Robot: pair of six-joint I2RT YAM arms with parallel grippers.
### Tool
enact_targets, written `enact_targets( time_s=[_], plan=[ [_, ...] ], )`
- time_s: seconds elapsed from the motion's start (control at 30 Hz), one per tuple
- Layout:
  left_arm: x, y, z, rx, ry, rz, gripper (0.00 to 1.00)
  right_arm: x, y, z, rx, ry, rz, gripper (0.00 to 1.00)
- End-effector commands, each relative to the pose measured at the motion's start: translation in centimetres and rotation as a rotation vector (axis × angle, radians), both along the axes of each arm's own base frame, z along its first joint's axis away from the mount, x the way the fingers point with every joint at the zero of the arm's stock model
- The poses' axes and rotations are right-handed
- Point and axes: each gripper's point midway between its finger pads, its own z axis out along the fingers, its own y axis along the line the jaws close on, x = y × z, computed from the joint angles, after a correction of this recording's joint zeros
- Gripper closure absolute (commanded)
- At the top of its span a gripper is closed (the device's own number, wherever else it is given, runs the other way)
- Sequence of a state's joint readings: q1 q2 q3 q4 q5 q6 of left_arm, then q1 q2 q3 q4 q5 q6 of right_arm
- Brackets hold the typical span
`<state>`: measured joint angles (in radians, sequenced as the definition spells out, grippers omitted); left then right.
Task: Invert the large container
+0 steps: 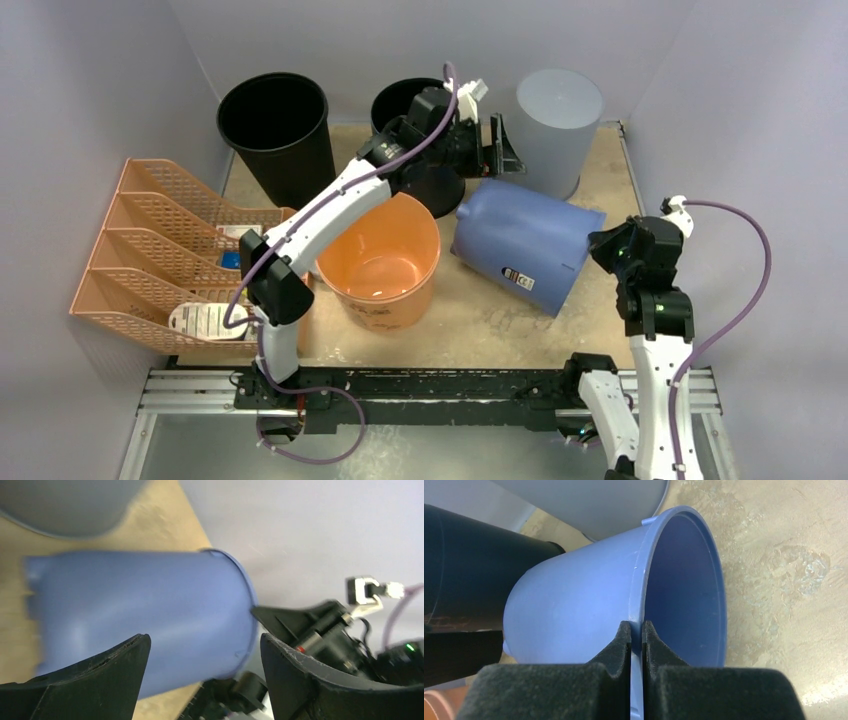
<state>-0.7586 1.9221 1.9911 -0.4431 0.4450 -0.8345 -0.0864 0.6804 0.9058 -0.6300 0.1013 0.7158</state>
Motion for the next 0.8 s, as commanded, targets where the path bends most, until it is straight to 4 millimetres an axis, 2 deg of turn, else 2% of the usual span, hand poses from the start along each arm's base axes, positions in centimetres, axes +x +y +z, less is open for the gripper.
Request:
enact_targets(
  time_s=[0.0,0.17,0.3,0.5,0.6,0.77],
  plan=[
    [4.4,5.9,-3.8,0.348,-0.12,0.238,0.19,-2.2,0.7,-4.2,0.037,0.175,0.014,1.0],
    [5.2,6.7,-8.5,0.453,-0.088,0.259,0.19,-2.6,-0.3,-3.3,-0.007,0.176,-0.019,1.0],
    [5.2,6.5,-10.6,0.477,-0.08,0.237,0.19,-2.9,-0.4,-3.0,-0.012,0.171,-0.026,1.0],
    [4.4,4.8,-12.9,0.429,-0.022,0.162,0.2,-3.1,-0.3,-3.0,-0.012,0.171,-0.019,1.0],
    [3.4,3.0,-12.4,0.319,0.018,0.085,0.19,-3.0,-0.2,-3.1,-0.008,0.173,-0.015,1.0],
    [1.5,0.1,-7.9,0.057,0.066,-0.031,0.2,-2.8,0.2,-3.4,0.013,0.178,-0.006,1.0]
  ],
)
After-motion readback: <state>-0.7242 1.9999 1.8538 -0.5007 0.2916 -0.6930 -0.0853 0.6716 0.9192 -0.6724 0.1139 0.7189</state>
